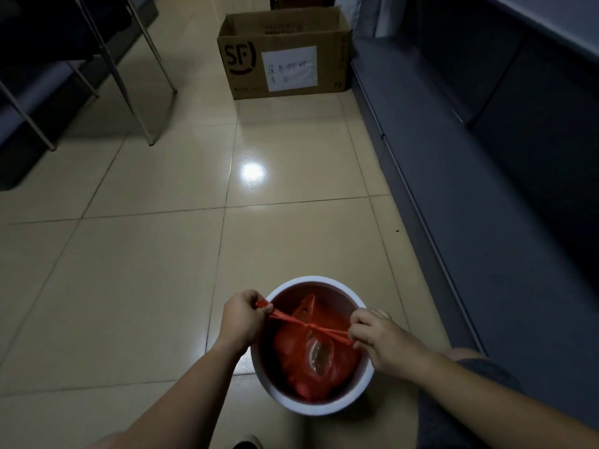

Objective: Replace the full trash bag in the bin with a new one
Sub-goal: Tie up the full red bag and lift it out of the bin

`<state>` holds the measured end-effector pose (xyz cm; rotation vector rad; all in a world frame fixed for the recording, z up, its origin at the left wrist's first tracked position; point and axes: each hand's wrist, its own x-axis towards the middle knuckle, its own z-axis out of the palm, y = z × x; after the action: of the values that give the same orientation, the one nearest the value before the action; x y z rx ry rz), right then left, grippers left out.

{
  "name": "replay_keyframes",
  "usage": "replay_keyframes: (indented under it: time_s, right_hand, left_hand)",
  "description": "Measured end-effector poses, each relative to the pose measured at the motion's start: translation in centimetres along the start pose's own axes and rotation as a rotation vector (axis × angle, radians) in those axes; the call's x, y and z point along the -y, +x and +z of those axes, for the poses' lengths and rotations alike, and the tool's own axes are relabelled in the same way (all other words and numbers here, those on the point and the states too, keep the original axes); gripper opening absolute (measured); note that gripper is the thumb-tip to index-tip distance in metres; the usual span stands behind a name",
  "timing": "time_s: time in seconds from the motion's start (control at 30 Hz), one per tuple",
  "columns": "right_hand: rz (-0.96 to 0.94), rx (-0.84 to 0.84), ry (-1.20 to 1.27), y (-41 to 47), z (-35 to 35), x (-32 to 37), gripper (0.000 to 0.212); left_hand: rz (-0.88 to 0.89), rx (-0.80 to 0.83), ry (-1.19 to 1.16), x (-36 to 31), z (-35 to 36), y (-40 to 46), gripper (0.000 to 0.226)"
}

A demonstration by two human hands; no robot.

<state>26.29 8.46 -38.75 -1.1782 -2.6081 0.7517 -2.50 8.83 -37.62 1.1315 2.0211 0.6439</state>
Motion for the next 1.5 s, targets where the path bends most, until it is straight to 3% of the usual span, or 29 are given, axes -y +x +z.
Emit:
replay_keyframes:
  time_s: [0.3, 0.43, 0.63, 0.8, 0.97, 1.13, 1.2, 1.33, 1.4, 1.5]
  right_hand:
    - [0.103, 0.031, 0.011, -2.7, -1.0, -2.0, 0.013]
    - [0.153, 0.008, 0.111, -2.7, -1.7, -1.3, 0.008]
    - [0.320, -0.142, 0.426, 0.5, -2.2, 2.7, 0.017]
    - [0.427, -0.243, 0.604, 5.0, -1.0, 6.8, 0.012]
    - [0.595, -0.263, 0.933, 6.2, -0.6, 7.7, 0.012]
    - [0.645, -0.244, 1.265, 5.2, -0.8, 7.1, 0.031]
    - [0.607, -0.216, 1.102, 4.9, -0.3, 6.6, 0.035]
    - [0.407, -0.036, 0.485, 5.2, 0.9, 6.3, 0.037]
    - [0.340, 0.019, 0.387, 5.5, 1.5, 6.6, 0.018]
    - [0.351, 0.016, 0.363, 6.3, 2.2, 7.1, 0.013]
  left_hand:
    - [-0.076, -0.040, -0.004, 1.9, -1.1, 0.6, 0.017]
    - [-0.011, -0.022, 0.009, 1.3, -1.6, -0.3, 0.013]
    - [0.196, 0.111, -0.001, -2.6, -2.3, -2.7, 0.005]
    - [0.352, 0.276, 0.112, -4.9, -0.7, -4.1, 0.021]
    - [0.413, 0.284, 0.225, -5.0, 0.0, -4.1, 0.017]
    - [0.455, 0.191, 0.282, -4.9, 0.4, -4.3, 0.008]
    - [0.464, 0.189, 0.288, -4.8, 0.5, -4.5, 0.010]
    - [0.433, 0.188, 0.239, -4.5, 0.2, -4.9, 0.009]
    - [0.410, 0.227, 0.214, -4.2, -0.1, -5.1, 0.011]
    - [0.403, 0.239, 0.201, -3.2, -1.0, -5.0, 0.026]
